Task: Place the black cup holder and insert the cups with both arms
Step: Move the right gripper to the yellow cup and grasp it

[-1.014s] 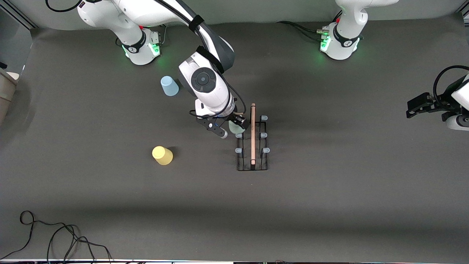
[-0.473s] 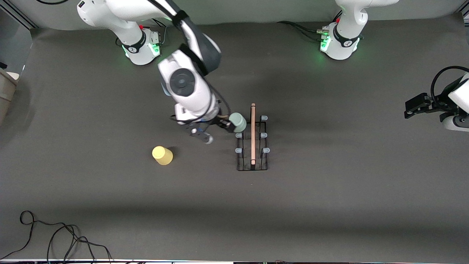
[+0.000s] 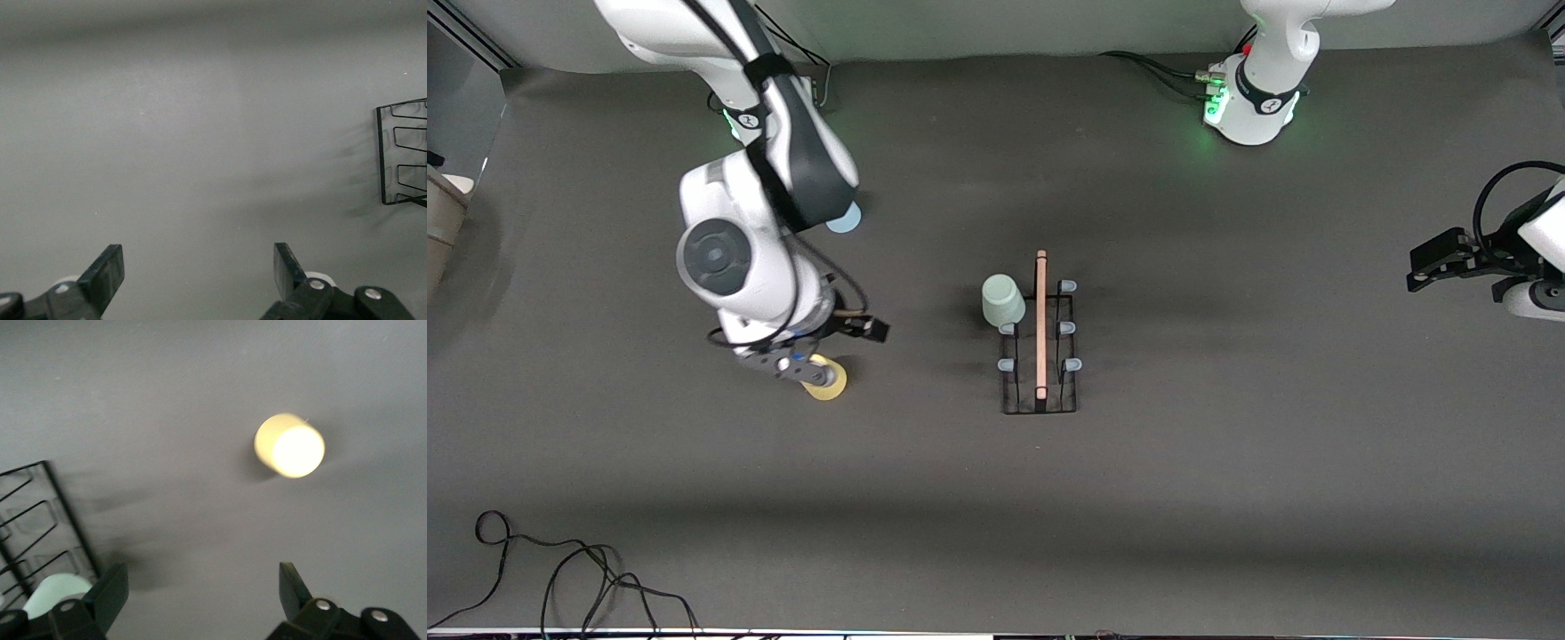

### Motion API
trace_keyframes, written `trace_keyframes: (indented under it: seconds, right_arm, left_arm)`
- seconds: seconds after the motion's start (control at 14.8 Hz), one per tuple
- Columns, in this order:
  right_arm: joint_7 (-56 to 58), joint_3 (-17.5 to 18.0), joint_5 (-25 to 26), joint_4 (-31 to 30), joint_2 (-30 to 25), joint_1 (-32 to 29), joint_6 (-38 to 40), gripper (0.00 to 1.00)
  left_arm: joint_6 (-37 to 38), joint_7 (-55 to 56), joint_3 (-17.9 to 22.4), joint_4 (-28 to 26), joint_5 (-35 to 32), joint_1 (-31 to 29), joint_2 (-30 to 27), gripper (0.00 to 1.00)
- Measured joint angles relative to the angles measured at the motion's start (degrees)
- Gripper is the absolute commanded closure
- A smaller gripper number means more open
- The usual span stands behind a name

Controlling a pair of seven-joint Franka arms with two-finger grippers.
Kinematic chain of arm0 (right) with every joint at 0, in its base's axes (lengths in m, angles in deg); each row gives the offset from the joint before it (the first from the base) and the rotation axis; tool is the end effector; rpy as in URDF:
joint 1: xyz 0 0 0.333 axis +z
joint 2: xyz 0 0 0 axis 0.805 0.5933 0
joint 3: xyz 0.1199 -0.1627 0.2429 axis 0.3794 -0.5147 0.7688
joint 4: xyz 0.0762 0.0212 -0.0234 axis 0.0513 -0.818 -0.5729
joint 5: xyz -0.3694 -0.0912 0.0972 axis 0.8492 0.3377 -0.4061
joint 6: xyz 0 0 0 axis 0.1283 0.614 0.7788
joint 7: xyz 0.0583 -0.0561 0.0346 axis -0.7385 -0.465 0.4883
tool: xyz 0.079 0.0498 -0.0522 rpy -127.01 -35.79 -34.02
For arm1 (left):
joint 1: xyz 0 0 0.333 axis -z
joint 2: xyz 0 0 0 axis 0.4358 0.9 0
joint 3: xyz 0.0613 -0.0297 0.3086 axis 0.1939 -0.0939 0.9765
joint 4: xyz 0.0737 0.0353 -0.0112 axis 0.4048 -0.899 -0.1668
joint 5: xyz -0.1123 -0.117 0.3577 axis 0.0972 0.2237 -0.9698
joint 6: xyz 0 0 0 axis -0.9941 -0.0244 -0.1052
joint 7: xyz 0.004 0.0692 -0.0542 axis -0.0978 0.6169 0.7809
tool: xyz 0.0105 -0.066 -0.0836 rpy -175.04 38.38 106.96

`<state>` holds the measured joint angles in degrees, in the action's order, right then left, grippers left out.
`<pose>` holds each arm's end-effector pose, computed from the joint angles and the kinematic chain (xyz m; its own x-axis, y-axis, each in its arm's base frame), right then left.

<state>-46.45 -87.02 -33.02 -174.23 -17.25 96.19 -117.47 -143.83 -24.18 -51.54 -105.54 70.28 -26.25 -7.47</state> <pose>0.5946 0.2557 0.3955 0.9526 -0.2685 -0.1429 -0.2690 -0.9630 0.0160 0.5856 -0.0064 0.6026 0.9888 -0.1488 0.0150 -0.1491 -0.9885 0.0266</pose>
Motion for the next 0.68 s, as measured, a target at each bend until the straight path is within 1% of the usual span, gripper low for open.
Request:
trace_keyframes:
  seconds: [0.14,0.2,0.47,0.68]
  right_arm:
    - [4.74,-2.25,0.00,-1.33,0.53,-0.34,-0.86,0.00]
    - [6.72,-2.71,0.00,-2.68,0.79,-0.94,-2.62,0.00]
    - [10.09,-2.74,-0.01,-10.51,2.23,-2.02,-14.60,0.00]
    - [10.30,-2.58,-0.01,-14.65,3.65,-1.83,-21.80,0.00]
  left_arm:
    - [0.00,-0.83,0.06,0.00,0.05,-0.03,0.00,0.00]
    - [-0.06,-1.48,0.08,-0.01,0.05,-0.03,0.01,0.00]
    - [-0.31,-2.15,0.16,-0.02,-0.53,-0.03,0.12,0.00]
    - [-0.31,-2.14,0.16,-0.02,-1.66,-0.01,0.18,0.00]
